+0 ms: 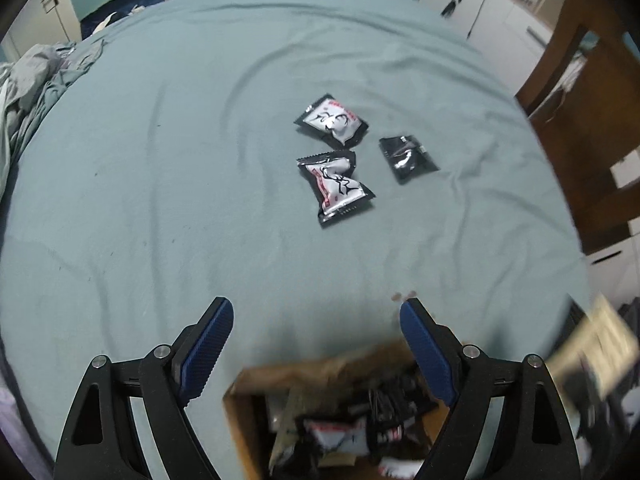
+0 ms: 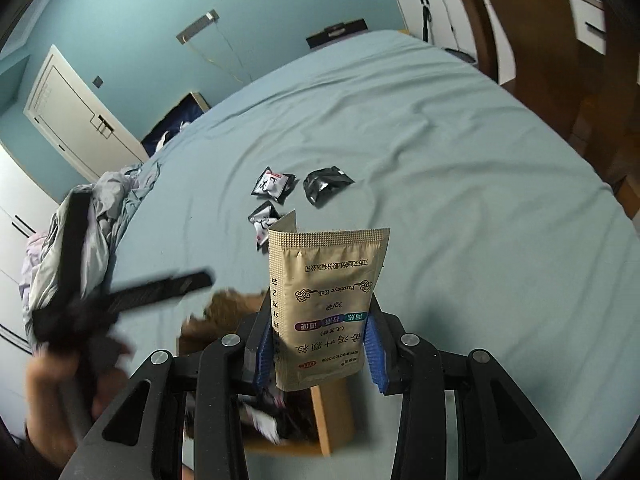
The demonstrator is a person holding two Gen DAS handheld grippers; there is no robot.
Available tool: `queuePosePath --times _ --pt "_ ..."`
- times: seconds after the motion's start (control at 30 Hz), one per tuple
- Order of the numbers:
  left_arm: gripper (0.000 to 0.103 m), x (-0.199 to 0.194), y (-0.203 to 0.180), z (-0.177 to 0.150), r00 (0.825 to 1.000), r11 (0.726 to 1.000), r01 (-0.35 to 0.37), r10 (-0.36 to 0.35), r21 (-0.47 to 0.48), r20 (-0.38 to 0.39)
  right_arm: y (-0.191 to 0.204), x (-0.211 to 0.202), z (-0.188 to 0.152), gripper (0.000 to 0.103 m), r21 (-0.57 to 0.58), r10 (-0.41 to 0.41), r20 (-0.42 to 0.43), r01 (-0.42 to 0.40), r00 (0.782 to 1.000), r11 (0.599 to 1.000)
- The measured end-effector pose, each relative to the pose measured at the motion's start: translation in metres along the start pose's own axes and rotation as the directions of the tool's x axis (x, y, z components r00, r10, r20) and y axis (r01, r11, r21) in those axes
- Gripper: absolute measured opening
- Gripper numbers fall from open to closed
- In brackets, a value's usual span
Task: Organize snacks
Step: 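Grasp the beige paper packet with the right tool and lift it, then grasp a deer-print packet with the left tool while the right tool holds the beige packet, then carry both packets over the box and open both tools to drop them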
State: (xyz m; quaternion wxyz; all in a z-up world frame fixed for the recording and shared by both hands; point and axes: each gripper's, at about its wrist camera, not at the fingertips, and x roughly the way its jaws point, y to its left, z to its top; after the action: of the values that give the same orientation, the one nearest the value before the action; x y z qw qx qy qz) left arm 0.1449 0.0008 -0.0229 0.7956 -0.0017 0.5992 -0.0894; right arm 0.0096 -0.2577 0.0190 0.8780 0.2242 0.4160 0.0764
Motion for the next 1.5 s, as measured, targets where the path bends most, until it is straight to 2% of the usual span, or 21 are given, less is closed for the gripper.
queuePosePath --times 0.13,0.27,0.43,0.57,0.67,0.7,0.73,0.8,0.9,1.03,1.13,1.27,1.4,1.5 --pt "0.087 0.023 -0.015 0.032 0.999 1.0 -0.028 0.029 0.007 -0.043 -0.005 -0.005 -0.009 0.037 -0.003 0.0 -0.014 0.0 1.0 1.0" --pt "0.087 0.047 -0.019 0.061 0.994 0.997 -0.079 0.077 -0.023 -0.073 -0.005 0.016 0.01 0.037 -0.029 -0.009 -0.034 0.008 0.999 1.0" --pt "0.087 0.093 -0.013 0.091 0.983 0.989 -0.076 0.053 -0.123 -0.175 -0.008 0.04 0.029 0.037 -0.017 -0.004 -0.066 0.003 0.998 1.0" --pt "0.085 0.115 -0.007 0.103 0.98 0.982 -0.079 0.045 -0.173 -0.194 -0.016 0.051 0.034 0.037 0.011 0.002 -0.095 -0.001 0.995 1.0" --pt "0.048 0.127 0.0 0.103 0.972 0.972 -0.056 0.0 -0.228 -0.236 -0.014 0.054 0.035 0.037 -0.004 -0.007 -0.093 0.007 0.996 1.0" --pt "0.041 0.126 0.001 0.103 0.973 0.97 -0.065 0.009 -0.233 -0.232 -0.015 0.055 0.036 0.037 -0.006 -0.008 -0.097 0.007 0.995 1.0" --pt "0.04 0.123 0.003 0.102 0.975 0.969 -0.07 0.016 -0.237 -0.223 -0.015 0.056 0.036 0.037 -0.002 -0.006 -0.101 0.006 0.995 1.0" --pt "0.036 0.115 0.007 0.099 0.979 0.966 -0.034 -0.02 -0.258 -0.202 -0.016 0.057 0.036 0.037 0.006 -0.001 -0.103 0.001 0.995 1.0" --pt "0.035 0.09 0.012 0.092 0.989 0.964 -0.023 -0.015 -0.263 -0.144 -0.015 0.058 0.038 0.037 0.007 -0.006 -0.095 0.007 0.995 1.0" --pt "0.035 0.043 0.012 0.071 0.995 0.976 -0.001 -0.02 -0.216 -0.094 -0.014 0.054 0.033 0.037 0.002 -0.013 -0.081 0.014 0.997 1.0" --pt "0.035 -0.001 0.015 0.042 0.996 0.981 0.042 -0.055 -0.189 -0.066 -0.012 0.051 0.03 0.037 0.004 -0.015 -0.064 0.015 0.998 1.0" --pt "0.035 -0.05 0.009 0.006 0.998 0.994 0.049 -0.052 -0.097 -0.027 -0.011 0.037 0.024 0.037 0.001 0.011 -0.015 -0.011 1.0 1.0" --pt "0.036 -0.076 0.011 -0.047 0.997 0.996 0.079 -0.079 -0.034 -0.001 -0.011 0.012 0.009 0.037 -0.007 0.051 0.044 -0.051 0.998 0.999" --pt "0.036 -0.081 0.012 -0.08 0.995 0.995 0.097 -0.097 -0.014 0.002 -0.011 0.002 -0.009 0.037 -0.006 0.088 0.026 -0.088 0.996 0.996"
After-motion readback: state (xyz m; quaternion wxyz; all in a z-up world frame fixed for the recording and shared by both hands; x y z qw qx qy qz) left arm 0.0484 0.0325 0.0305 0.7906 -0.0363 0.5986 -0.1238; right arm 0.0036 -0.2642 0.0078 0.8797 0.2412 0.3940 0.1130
